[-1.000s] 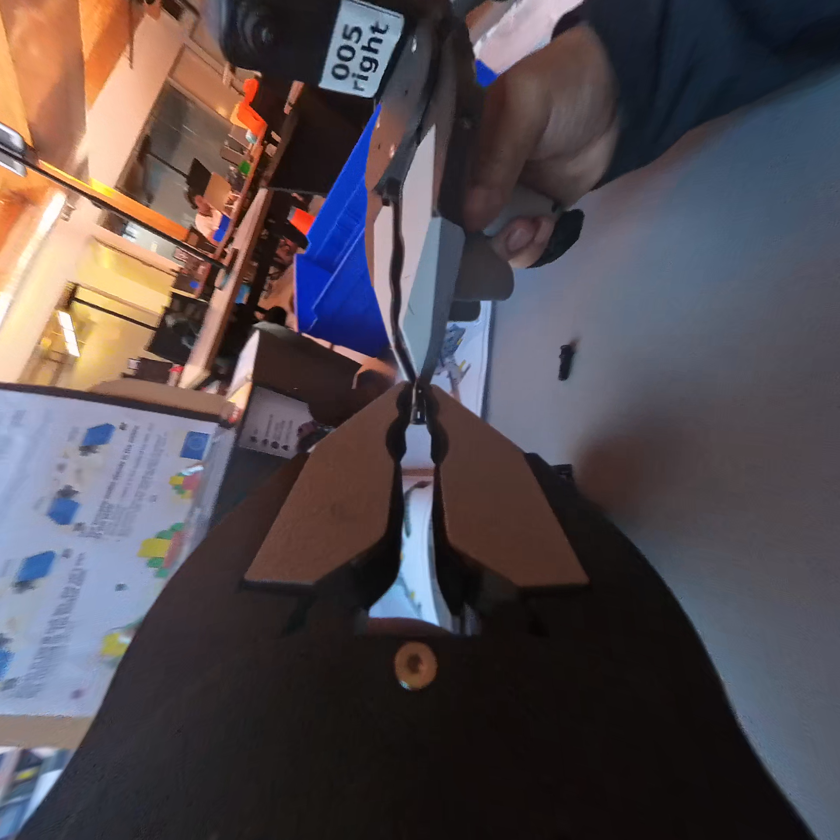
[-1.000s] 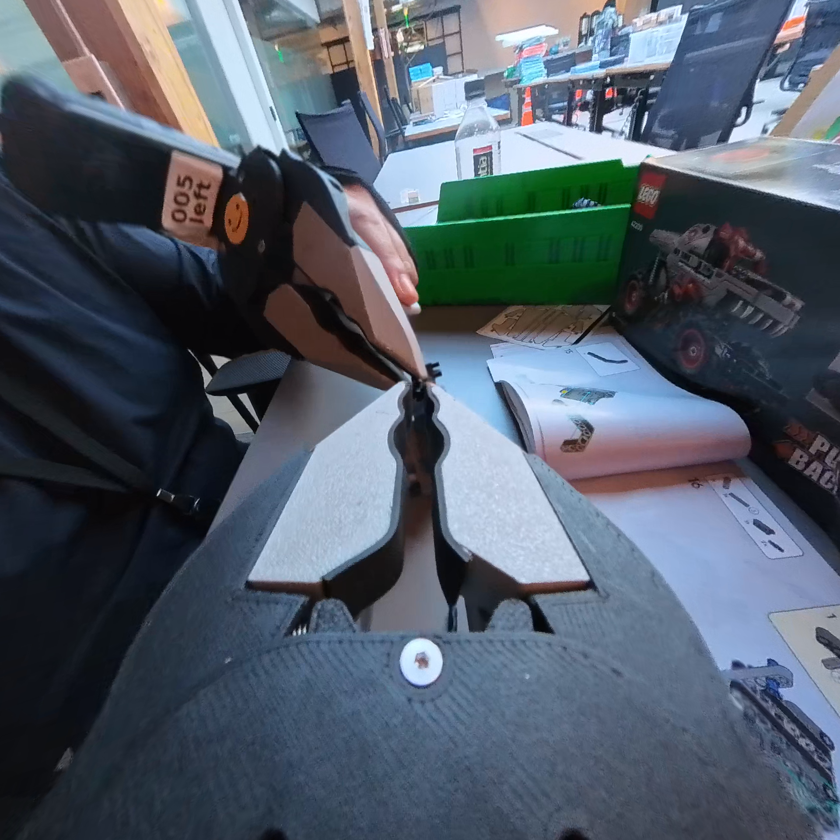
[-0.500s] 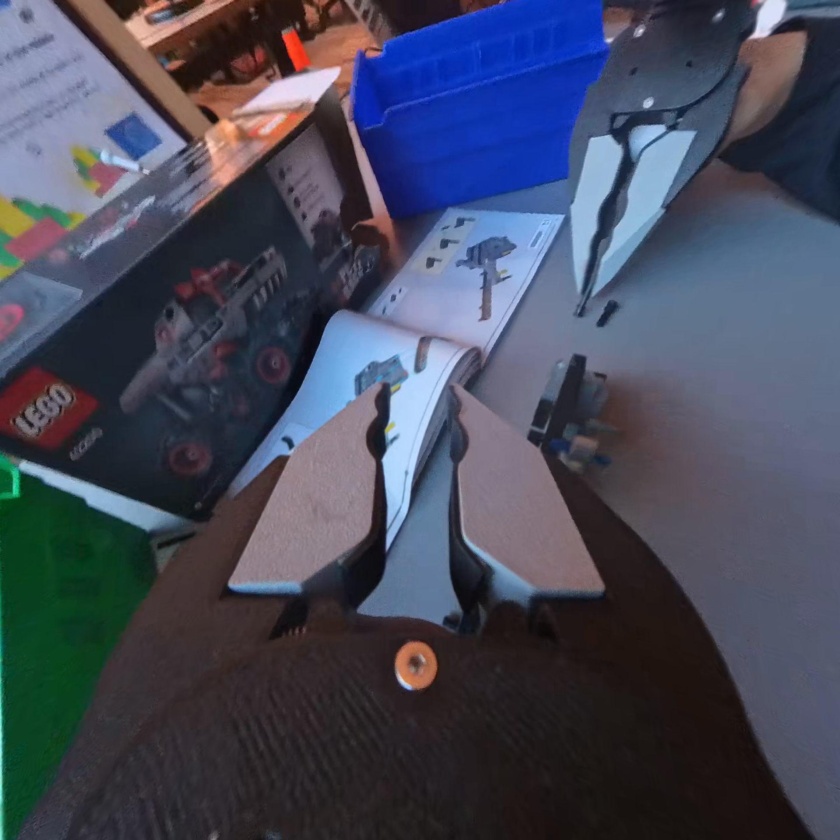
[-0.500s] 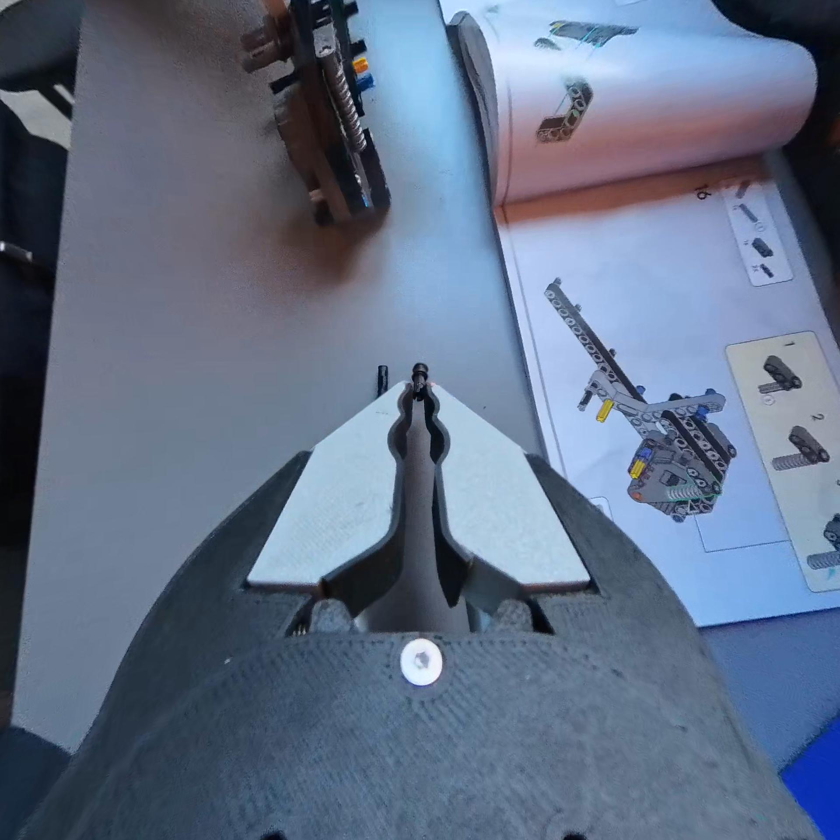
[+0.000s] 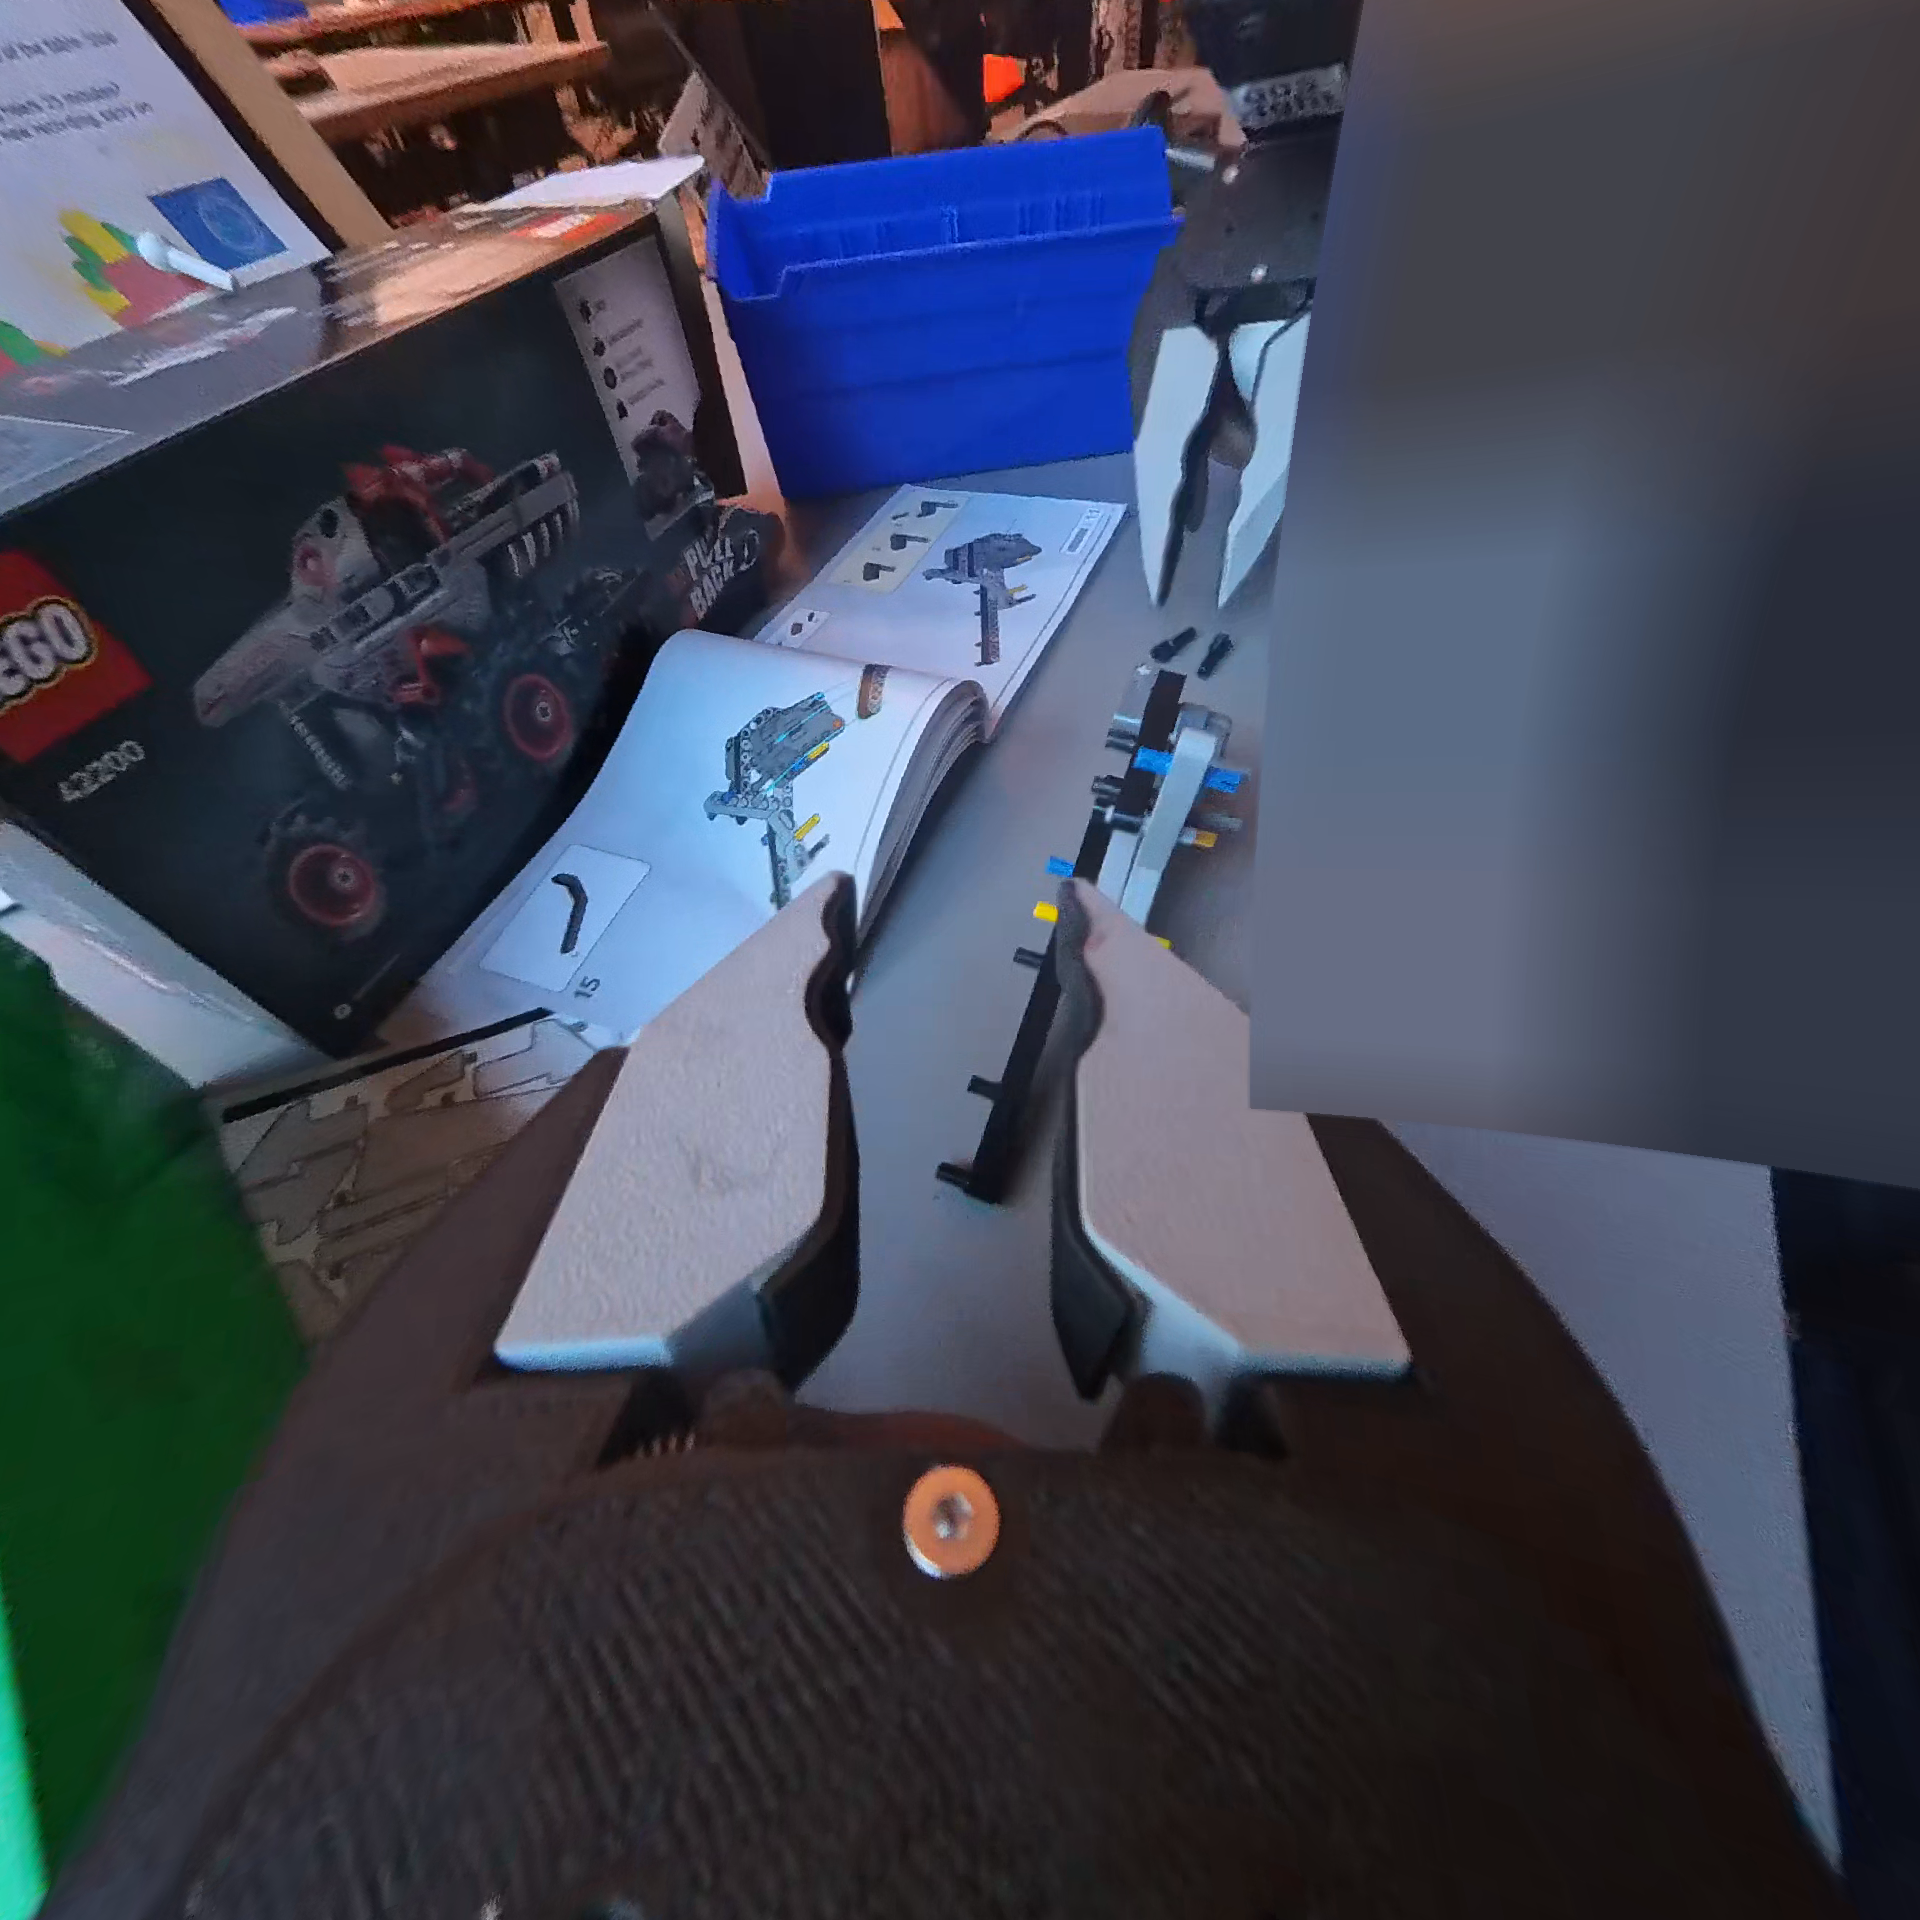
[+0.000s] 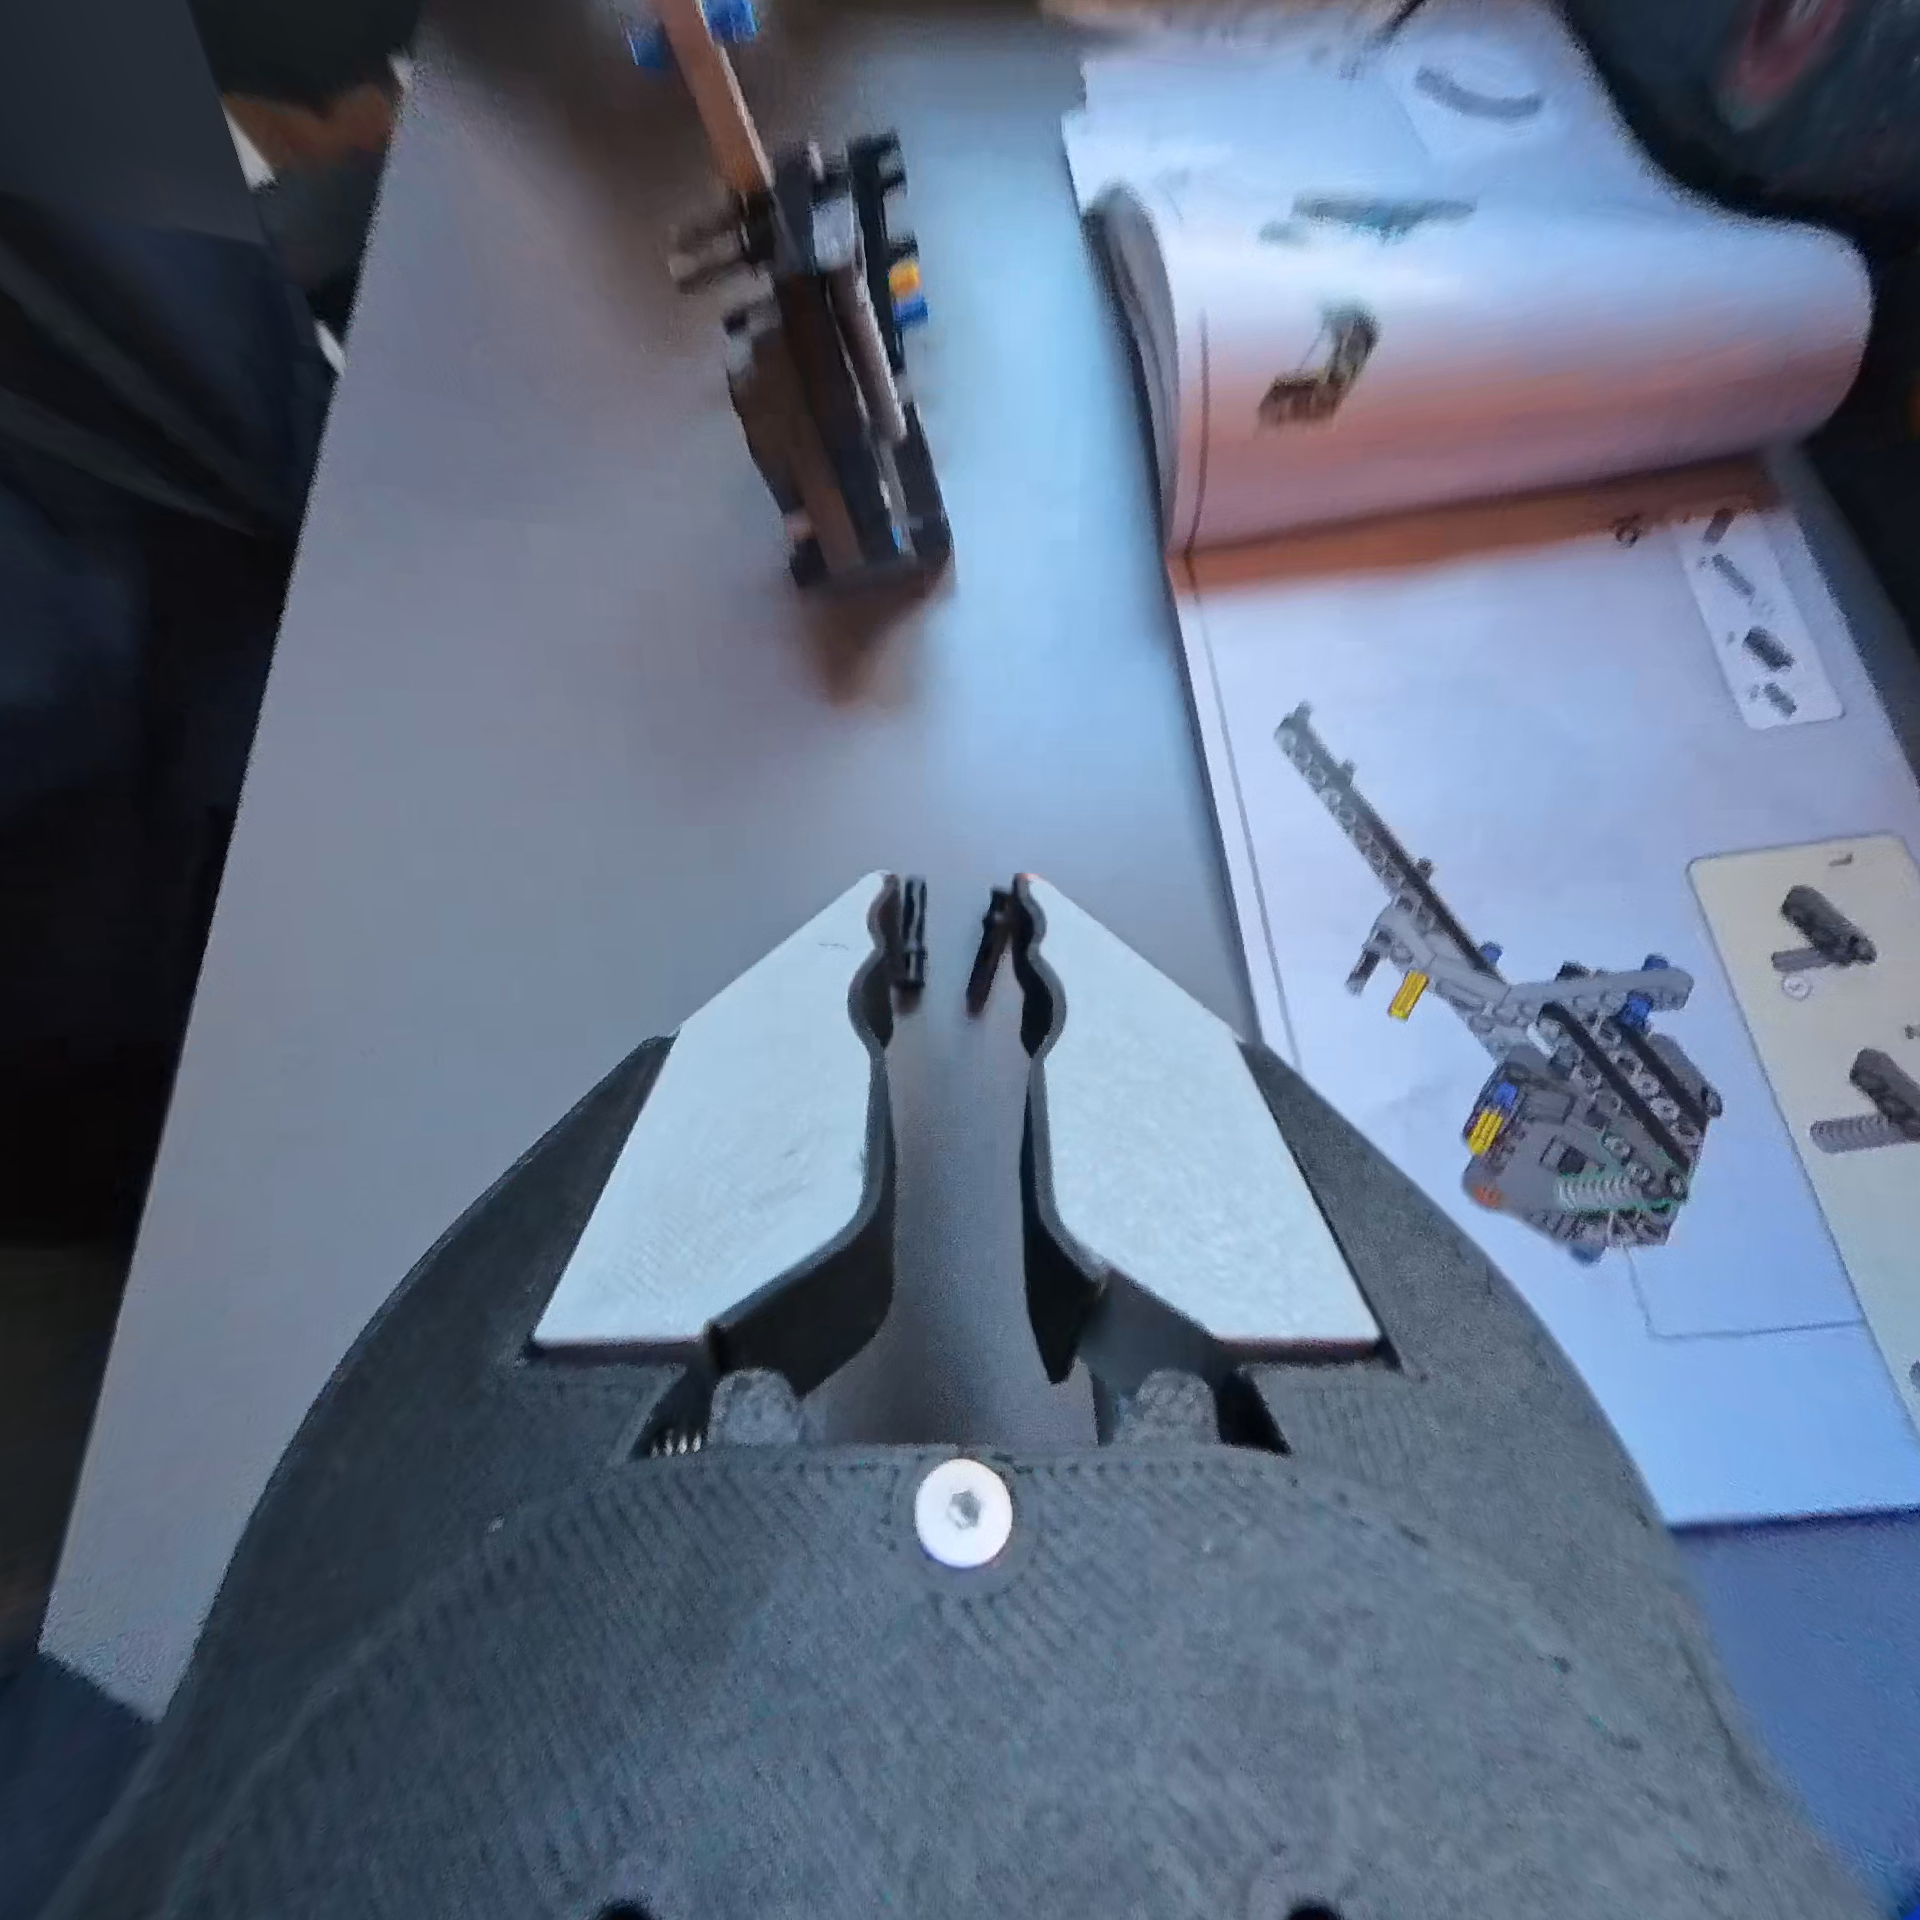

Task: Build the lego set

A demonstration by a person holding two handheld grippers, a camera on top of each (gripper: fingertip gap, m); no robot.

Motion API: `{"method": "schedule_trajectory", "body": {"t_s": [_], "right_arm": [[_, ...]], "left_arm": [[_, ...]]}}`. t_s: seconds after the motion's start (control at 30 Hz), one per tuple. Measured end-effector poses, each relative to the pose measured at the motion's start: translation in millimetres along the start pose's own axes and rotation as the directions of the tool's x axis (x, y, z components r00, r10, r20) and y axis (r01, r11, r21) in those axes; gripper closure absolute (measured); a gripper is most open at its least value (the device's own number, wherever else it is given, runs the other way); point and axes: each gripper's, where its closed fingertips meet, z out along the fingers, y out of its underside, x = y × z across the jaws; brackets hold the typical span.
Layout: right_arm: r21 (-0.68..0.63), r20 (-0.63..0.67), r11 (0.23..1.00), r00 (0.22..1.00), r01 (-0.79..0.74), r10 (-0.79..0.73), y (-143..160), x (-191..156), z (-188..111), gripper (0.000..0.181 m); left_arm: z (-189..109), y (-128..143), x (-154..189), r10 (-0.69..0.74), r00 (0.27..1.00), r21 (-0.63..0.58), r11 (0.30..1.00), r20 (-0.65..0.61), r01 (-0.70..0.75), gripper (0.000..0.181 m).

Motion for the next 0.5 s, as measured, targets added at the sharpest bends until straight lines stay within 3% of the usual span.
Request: {"method": "schedule_trajectory", "body": {"t_s": [0.1, 0.27, 0.5], "right_arm": [[0.129, -0.044, 0.991, 0.998, 0.047, -0.041, -24, 8, 0, 0.163], [0.203, -0.269, 0.977, 0.963, 0.066, -0.009, -36, 49, -9, 0.162], [0.209, -0.583, 0.956, 0.811, 0.208, -0.049, -40, 91, -33, 0.170]], "left_arm": [[0, 3, -7, 0.010, 0.998, 0.010, 1.000, 0.056, -0.011, 0.154], [9, 13, 3, 0.000, 0.999, -0.041, 0.999, 0.045, 0.002, 0.154], [9, 1, -2, -0.037, 0.997, 0.023, 0.999, 0.070, 0.035, 0.173]]}}
